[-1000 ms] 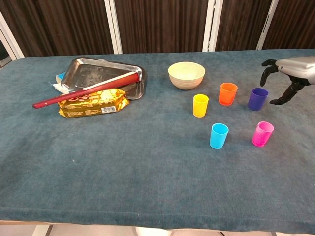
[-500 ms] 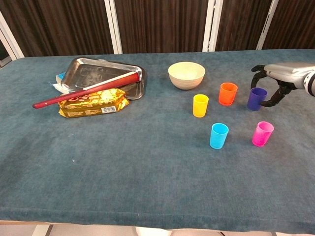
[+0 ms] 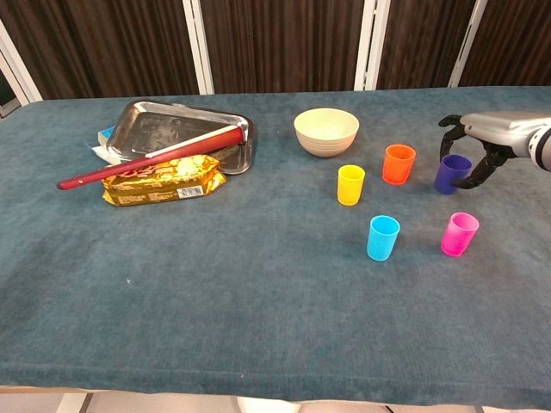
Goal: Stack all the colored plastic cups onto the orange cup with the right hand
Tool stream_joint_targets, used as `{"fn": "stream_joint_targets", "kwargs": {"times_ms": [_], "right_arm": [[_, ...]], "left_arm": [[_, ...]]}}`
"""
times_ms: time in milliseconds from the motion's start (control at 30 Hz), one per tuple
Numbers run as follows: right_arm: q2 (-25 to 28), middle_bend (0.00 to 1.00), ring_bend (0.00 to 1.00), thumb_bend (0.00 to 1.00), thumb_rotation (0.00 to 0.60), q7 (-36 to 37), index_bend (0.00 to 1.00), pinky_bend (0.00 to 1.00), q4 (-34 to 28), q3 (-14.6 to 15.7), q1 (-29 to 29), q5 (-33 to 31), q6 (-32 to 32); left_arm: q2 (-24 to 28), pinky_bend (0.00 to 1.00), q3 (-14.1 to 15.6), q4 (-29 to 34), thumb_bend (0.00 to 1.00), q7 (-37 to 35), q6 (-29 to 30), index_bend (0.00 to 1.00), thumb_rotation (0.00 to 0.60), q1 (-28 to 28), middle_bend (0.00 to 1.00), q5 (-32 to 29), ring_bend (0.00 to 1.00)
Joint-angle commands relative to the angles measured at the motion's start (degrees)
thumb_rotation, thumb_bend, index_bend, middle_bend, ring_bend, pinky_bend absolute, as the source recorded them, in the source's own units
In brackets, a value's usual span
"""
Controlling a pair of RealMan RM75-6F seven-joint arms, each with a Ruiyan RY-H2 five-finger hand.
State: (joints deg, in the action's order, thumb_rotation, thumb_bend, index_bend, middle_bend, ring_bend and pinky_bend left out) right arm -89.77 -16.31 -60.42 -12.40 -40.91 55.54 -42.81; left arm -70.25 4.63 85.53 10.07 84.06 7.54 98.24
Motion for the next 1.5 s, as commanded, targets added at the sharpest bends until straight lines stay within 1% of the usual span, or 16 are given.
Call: {"fn": "stream_joint_targets", "kwargs": {"times_ms": [33, 267, 367, 433, 633, 733, 967, 1200, 1233, 1267, 1300, 1367, 1400, 1433, 1500], "right_arm": [[0.79, 0.03, 0.0, 0.45, 0.6, 1.29, 0.6, 0.0, -1.46, -0.92, 0.37, -0.06, -1.39], [5.23, 0.04, 0.0, 0.45, 0.6, 4.53, 0.61, 0.0, -9.62, -4.24, 1.04, 0.49, -5.63], [6.35, 0.04, 0.0, 0.45, 0.6, 3.93, 0.61, 0.0, -12.57, -5.66, 0.45, -0.42, -6.9], [6.22, 0.04, 0.0, 0.45, 0.6, 2.14, 0.61, 0.0, -13.53, -6.14, -0.43, -1.54, -7.51], [2.96, 0.04, 0.0, 0.45, 0.6, -3.73, 0.61, 0.0, -12.21, -6.19, -3.51, -6.76, -7.48], [1.32, 0.04, 0.0, 0.45, 0.6, -5.18, 0.61, 0.0, -10.86, -5.76, -4.45, -8.31, -7.29], [-1.46, 0.04, 0.0, 0.45, 0.6, -5.48, 0.61, 0.0, -7.59, -4.91, -5.65, -9.09, -6.53], [-1.36, 0.04, 0.0, 0.45, 0.6, -6.88, 0.58, 0.0, -7.65, -4.09, -5.83, -9.96, -6.66], [-1.41, 0.04, 0.0, 0.45, 0.6, -7.26, 0.56, 0.0, -7.6, -3.82, -5.86, -10.04, -6.69], [-1.4, 0.04, 0.0, 0.45, 0.6, -7.6, 0.51, 0.0, -7.62, -3.63, -5.88, -10.43, -6.48], [-1.27, 0.04, 0.0, 0.45, 0.6, -8.15, 0.43, 0.0, -7.84, -3.44, -5.92, -11.34, -6.0], [-0.86, 0.01, 0.0, 0.45, 0.6, -8.32, 0.17, 0.0, -8.53, -3.42, -5.98, -12.05, -5.54], [-0.61, 0.0, 0.0, 0.45, 0.6, -8.21, 0.08, 0.0, -8.97, -3.42, -5.92, -11.93, -5.65], [-0.16, 0.0, 0.0, 0.45, 0.6, -7.77, 0.04, 0.0, -9.85, -3.41, -5.75, -11.43, -5.89], [0.78, 0.0, 0.0, 0.45, 0.6, -7.1, 0.0, 0.0, -11.62, -3.2, -5.33, -10.21, -6.44]], "left_arm": [[0.04, 0.09, 0.02, 0.04, 0.51, -0.09, 0.02, 0.0, 0.6, -0.01, 0.0, 0.0, 0.0], [0.19, 0.09, -0.02, 0.08, 0.51, -0.36, 0.31, 0.0, 0.6, -0.07, 0.0, 0.01, 0.0], [0.25, 0.09, 0.01, 0.11, 0.51, -0.44, 0.51, 0.0, 0.6, -0.13, 0.0, 0.12, 0.0], [0.29, 0.09, 0.01, 0.1, 0.51, -0.5, 0.59, 0.0, 0.6, -0.16, 0.0, 0.14, 0.0], [0.33, 0.09, 0.02, 0.06, 0.51, -0.57, 0.58, 0.0, 0.6, -0.18, 0.0, 0.08, 0.0], [0.4, 0.09, 0.01, 0.09, 0.51, -0.59, 0.62, 0.0, 0.6, -0.22, 0.0, 0.02, 0.0], [0.51, 0.09, -0.09, 0.0, 0.51, -0.81, 0.47, 0.0, 0.6, -0.18, 0.0, -0.25, 0.0], [0.48, 0.09, -0.24, -0.11, 0.51, -0.95, 0.09, 0.0, 0.6, 0.04, 0.0, -0.51, 0.0], [0.44, 0.09, -0.23, -0.12, 0.51, -0.94, -0.01, 0.0, 0.6, 0.11, 0.0, -0.46, 0.0], [0.41, 0.09, -0.2, -0.12, 0.51, -0.92, 0.0, 0.0, 0.6, 0.11, 0.0, -0.4, 0.0], [0.39, 0.09, -0.18, -0.1, 0.51, -0.89, 0.1, 0.0, 0.6, 0.09, 0.0, -0.31, 0.0], [0.4, 0.09, -0.18, -0.06, 0.5, -0.92, 0.17, 0.0, 0.6, 0.08, 0.0, -0.27, 0.0], [0.42, 0.09, -0.19, -0.07, 0.5, -0.96, 0.19, 0.0, 0.6, 0.07, 0.0, -0.3, 0.0], [0.45, 0.09, -0.23, -0.07, 0.5, -1.03, 0.19, 0.0, 0.6, 0.08, 0.0, -0.36, 0.0], [0.49, 0.09, -0.26, -0.07, 0.51, -1.15, 0.14, 0.0, 0.6, 0.11, 0.0, -0.44, 0.0]]}}
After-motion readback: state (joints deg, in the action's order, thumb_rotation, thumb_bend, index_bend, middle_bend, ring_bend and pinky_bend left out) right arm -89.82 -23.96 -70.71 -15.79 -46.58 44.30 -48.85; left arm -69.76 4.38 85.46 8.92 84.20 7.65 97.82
